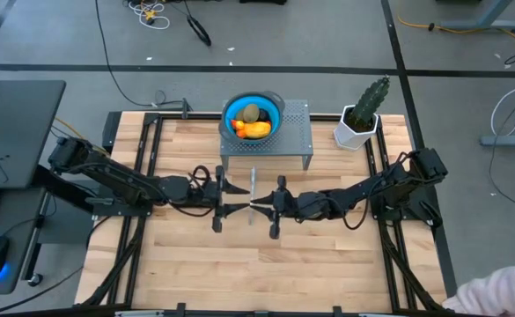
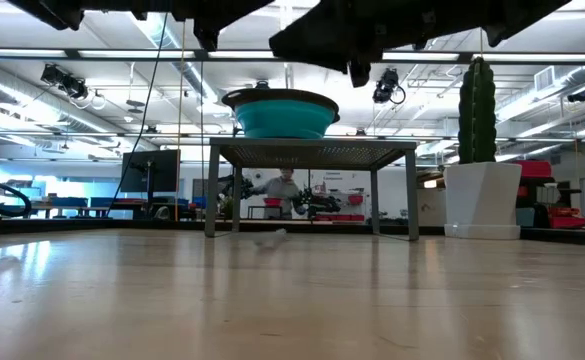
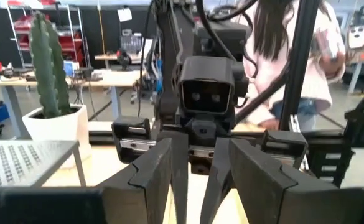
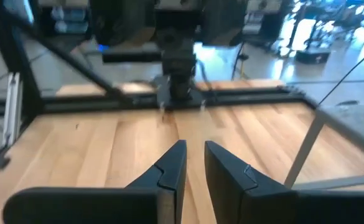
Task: Pick & Place Fruit
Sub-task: Put the blue knife on the shelf
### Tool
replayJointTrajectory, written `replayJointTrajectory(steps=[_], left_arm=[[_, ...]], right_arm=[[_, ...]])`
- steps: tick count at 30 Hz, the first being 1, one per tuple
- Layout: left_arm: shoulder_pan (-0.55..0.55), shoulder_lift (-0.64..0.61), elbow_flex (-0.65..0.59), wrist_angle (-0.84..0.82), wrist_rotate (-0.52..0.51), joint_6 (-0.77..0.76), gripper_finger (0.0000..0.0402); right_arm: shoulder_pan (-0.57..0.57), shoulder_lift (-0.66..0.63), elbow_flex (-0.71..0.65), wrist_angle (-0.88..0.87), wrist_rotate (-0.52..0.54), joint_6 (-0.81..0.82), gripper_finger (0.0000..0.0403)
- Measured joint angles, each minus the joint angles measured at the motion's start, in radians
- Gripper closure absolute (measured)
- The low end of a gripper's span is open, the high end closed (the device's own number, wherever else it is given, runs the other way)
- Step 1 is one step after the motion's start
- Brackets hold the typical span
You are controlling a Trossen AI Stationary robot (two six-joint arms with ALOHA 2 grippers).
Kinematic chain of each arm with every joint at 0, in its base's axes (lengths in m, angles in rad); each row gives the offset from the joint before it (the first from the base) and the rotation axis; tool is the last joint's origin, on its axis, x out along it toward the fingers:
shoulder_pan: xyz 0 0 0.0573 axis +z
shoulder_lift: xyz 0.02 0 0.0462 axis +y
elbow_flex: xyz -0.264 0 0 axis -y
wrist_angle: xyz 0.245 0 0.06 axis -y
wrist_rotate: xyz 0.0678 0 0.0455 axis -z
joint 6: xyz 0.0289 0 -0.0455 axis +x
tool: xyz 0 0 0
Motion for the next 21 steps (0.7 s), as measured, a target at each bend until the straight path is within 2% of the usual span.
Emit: replayJointTrajectory(steps=[3, 8, 11, 16, 21], left_arm=[[-0.011, -0.014, 0.0, -0.066, 0.001, 0.0, 0.0233], [-0.036, -0.063, 0.0, -0.224, -0.031, -0.01, 0.0233], [-0.06, -0.095, 0.0, -0.339, -0.105, -0.05, 0.0233], [-0.101, -0.103, 0.0, -0.517, -0.263, -0.12, 0.0233], [-0.117, -0.064, -0.023, -0.563, -0.384, -0.262, 0.0233]], right_arm=[[0.0, 0.0, 0.0, -0.06, -0.044, 0.0, 0.0339], [-0.001, 0.0, 0.0, -0.144, -0.053, -0.008, 0.0332], [-0.008, 0.0, 0.0, -0.152, -0.044, 0.038, 0.0321], [-0.015, 0.0, 0.0, -0.163, 0.031, 0.105, 0.0303], [-0.015, 0.034, 0.015, -0.176, 0.067, 0.157, 0.0297]])
